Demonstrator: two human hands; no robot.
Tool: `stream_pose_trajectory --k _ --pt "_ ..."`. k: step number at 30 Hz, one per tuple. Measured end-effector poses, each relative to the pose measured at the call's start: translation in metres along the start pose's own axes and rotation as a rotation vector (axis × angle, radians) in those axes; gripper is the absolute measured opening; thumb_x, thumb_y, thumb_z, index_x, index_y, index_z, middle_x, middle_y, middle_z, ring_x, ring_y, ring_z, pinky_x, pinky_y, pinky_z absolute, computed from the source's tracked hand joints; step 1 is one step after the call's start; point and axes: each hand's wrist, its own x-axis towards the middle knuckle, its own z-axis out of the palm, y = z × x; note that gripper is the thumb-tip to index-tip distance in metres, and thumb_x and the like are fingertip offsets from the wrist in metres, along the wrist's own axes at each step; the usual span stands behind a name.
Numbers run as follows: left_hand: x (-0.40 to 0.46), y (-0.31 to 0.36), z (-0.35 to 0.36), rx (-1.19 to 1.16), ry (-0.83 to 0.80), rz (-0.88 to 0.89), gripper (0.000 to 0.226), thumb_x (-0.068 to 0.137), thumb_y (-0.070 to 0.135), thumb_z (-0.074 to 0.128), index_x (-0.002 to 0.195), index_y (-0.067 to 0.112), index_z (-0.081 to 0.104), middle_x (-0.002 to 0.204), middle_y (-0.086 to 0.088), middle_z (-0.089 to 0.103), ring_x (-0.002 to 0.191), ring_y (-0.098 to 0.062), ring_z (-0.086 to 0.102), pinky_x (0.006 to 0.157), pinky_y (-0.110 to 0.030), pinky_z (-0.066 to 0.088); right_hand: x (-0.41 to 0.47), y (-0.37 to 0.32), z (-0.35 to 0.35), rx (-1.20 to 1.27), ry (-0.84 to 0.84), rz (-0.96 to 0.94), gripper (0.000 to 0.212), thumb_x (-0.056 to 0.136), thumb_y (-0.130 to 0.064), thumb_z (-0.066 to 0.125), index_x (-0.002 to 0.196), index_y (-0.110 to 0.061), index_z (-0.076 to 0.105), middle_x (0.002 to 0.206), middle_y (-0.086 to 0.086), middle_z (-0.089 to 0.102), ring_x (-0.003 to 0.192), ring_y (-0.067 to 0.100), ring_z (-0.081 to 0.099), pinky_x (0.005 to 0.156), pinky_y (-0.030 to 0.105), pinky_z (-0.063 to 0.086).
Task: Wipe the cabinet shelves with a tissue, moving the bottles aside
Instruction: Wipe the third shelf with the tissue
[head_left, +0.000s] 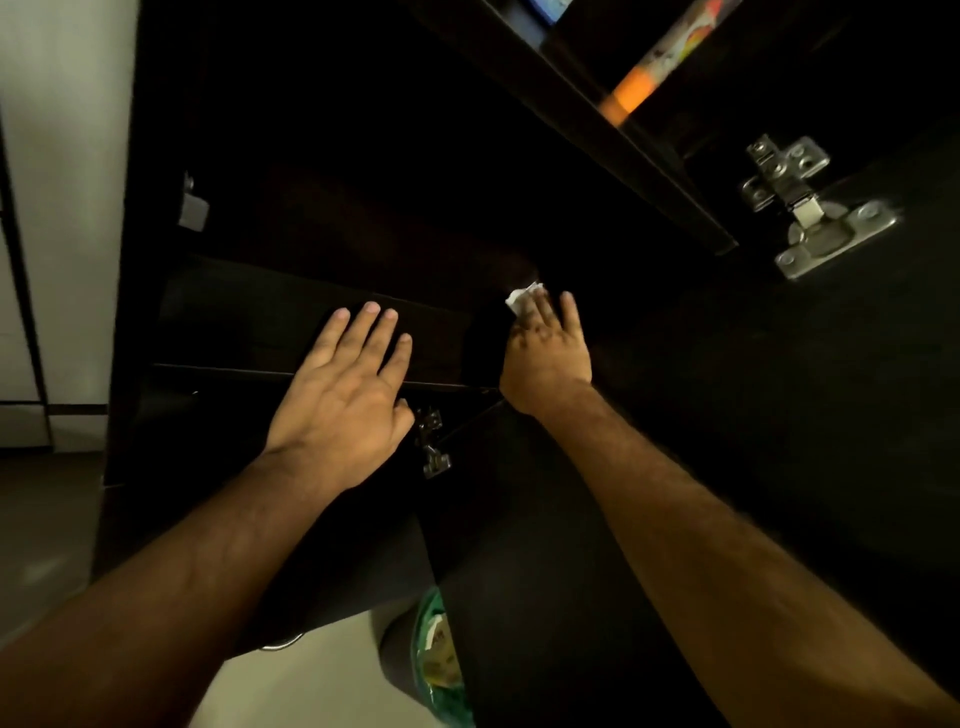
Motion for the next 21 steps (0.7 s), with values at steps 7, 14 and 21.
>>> stream_pose_trajectory --k 7,14,21 --pt "0.002 0.000 -0.005 -0.093 -0.042 -0.012 0.067 0.095 0.046 0.021 0.154 0.017 0.010 0.162 -0.013 0.001 0.149 -0.024 -0.010 0.121 -0.044 -0.006 -0.005 -0.017 0.032 0.359 0.268 -0.024 0.020 0.089 -0.003 0.051 0.097 -0.009 0.068 0.098 0.010 0.068 0.098 0.028 0.064 0.098 0.034 0.045" --pt "-0.042 0.013 -0.011 -0.494 0.257 -0.101 0.044 0.093 0.035 0.041 0.127 0.016 0.061 0.141 -0.004 0.053 0.138 -0.017 0.037 0.119 -0.038 0.016 -0.089 -0.055 0.052 1.565 0.471 0.734 0.014 0.092 -0.011 0.065 0.096 -0.023 0.072 0.083 -0.015 0.066 0.075 -0.007 0.063 0.071 0.007 0.051" --pt "-0.089 0.039 0.028 -0.599 0.180 -0.261 0.043 0.090 0.038 0.040 0.114 0.017 0.069 0.115 0.000 0.068 0.105 -0.003 0.052 0.088 -0.028 0.044 -0.053 -0.094 0.074 2.124 0.651 1.157 0.026 0.093 0.001 0.059 0.114 -0.009 0.070 0.106 -0.002 0.070 0.089 -0.002 0.065 0.076 0.009 0.050"
